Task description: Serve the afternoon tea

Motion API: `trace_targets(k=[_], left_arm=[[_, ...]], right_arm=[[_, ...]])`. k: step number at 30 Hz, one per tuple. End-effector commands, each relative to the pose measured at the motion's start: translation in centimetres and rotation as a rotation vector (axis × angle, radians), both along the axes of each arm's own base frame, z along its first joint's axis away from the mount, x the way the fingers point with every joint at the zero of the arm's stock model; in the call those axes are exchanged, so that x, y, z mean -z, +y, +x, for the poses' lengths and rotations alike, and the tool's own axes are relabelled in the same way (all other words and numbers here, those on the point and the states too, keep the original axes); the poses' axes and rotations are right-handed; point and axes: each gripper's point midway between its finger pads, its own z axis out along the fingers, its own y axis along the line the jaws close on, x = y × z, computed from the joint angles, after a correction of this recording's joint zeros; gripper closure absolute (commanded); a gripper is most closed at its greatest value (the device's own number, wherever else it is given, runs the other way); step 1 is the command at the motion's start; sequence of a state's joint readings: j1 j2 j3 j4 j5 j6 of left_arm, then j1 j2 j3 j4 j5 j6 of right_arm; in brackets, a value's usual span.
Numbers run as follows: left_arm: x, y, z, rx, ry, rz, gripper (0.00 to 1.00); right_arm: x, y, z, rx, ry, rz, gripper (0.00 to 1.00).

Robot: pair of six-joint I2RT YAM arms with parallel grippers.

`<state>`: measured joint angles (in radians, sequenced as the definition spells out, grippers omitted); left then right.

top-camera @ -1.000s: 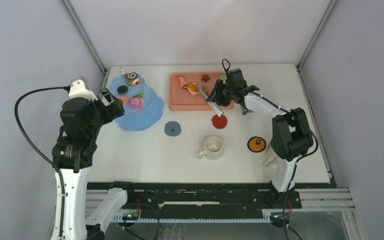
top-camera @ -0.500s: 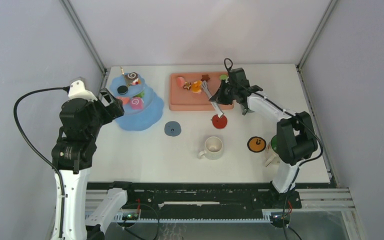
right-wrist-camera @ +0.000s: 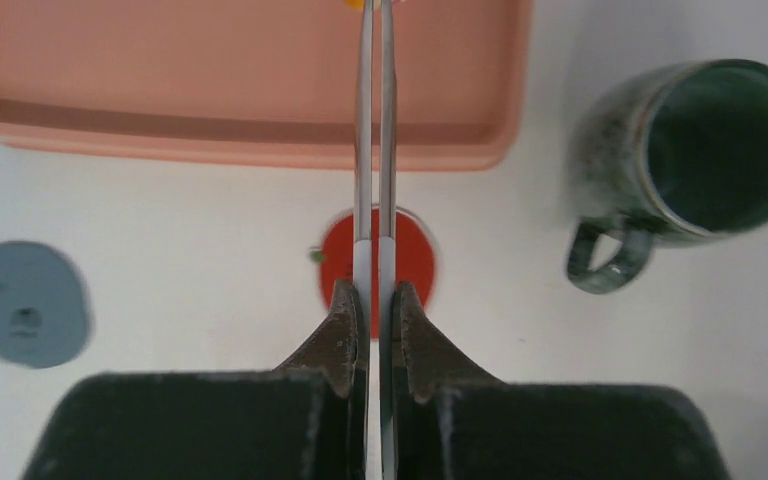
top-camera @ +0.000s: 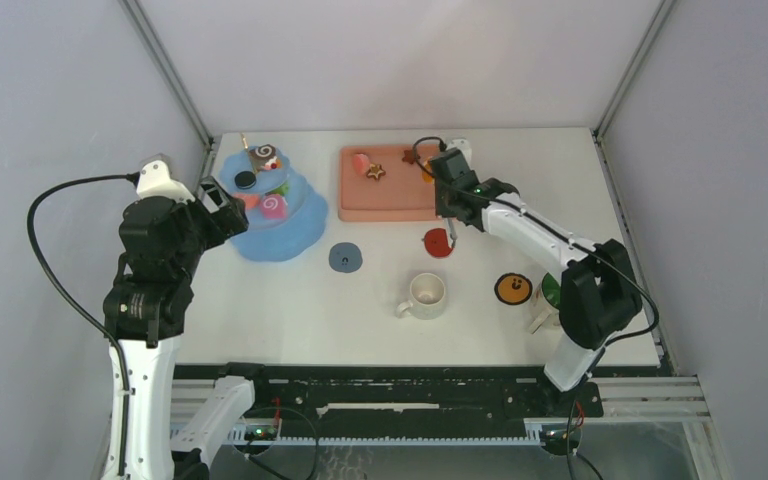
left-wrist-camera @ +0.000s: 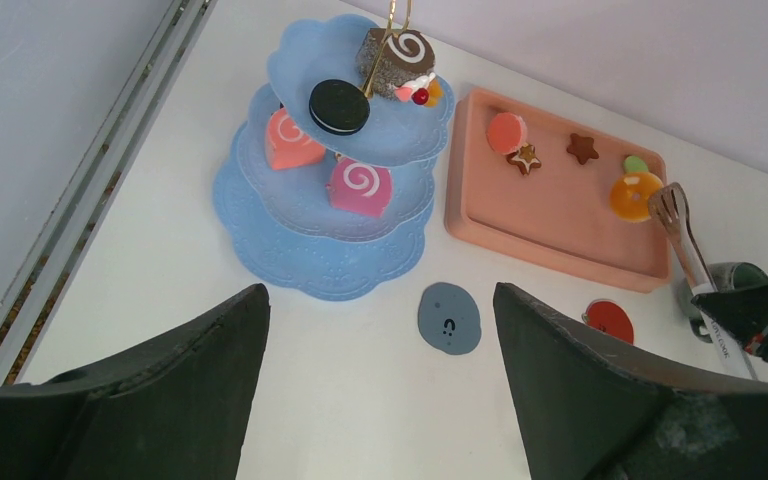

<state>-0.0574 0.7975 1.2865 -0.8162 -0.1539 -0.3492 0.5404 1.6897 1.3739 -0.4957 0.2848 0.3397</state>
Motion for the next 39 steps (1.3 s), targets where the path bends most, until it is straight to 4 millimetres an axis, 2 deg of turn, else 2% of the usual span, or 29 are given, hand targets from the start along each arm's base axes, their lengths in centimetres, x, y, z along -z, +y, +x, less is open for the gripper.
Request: trace_targets(k=[1,4,8,12,18,23,28,35,39], left_arm=[[-1.3,-0.1,0.4,0.005,-0.055,-0.013,0.13],[-1.3,-0.2,0.5,0.010,-0.055,-0.015,0.13],[-1.3,-0.3,0.6,0.012,-0.054,-0.019,0.13],[-1.3,-0.4,0.7,0.017,-0.054,-0.019,0.13],[-1.2,-0.3,0.7,0.012,-0.053,-0.016,0.13],[-1.0,-0.2,0.7,0.009,-0.048,-0.014,0.13],[-0.8,-0.1,0.6,0.005,-0.044,-0.008,0.13],[-0.9,0.0,0.4,0.000,-0.048,-0.007,0.13],[-0.8,0.1,0.3,-0.004,-0.046,-0.006,0.13]], right_arm=[[-2.4,-2.5,1.1,0.065,-0.134,-0.294,1.00],[-2.1,-1.8,0.9,0.042,-0.151,-0.418,1.00],[-1.2,0.1,0.5,-0.023,-0.156,-0.513,1.00],[-0.4,2.1,0.3,-0.086,-0.134,-0.558,1.00],[-0.2,5.0,-0.4,-0.174,-0.122,-0.580,1.00],[-0.2,6.7,-1.1,-0.231,-0.096,-0.519,0.83],[-0.4,8.0,-1.7,-0.275,-0.075,-0.459,0.80],[-0.3,9.9,-2.5,-0.343,-0.030,-0.375,0.69],[-0.7,10.9,-2.9,-0.364,-0.017,-0.314,0.69]])
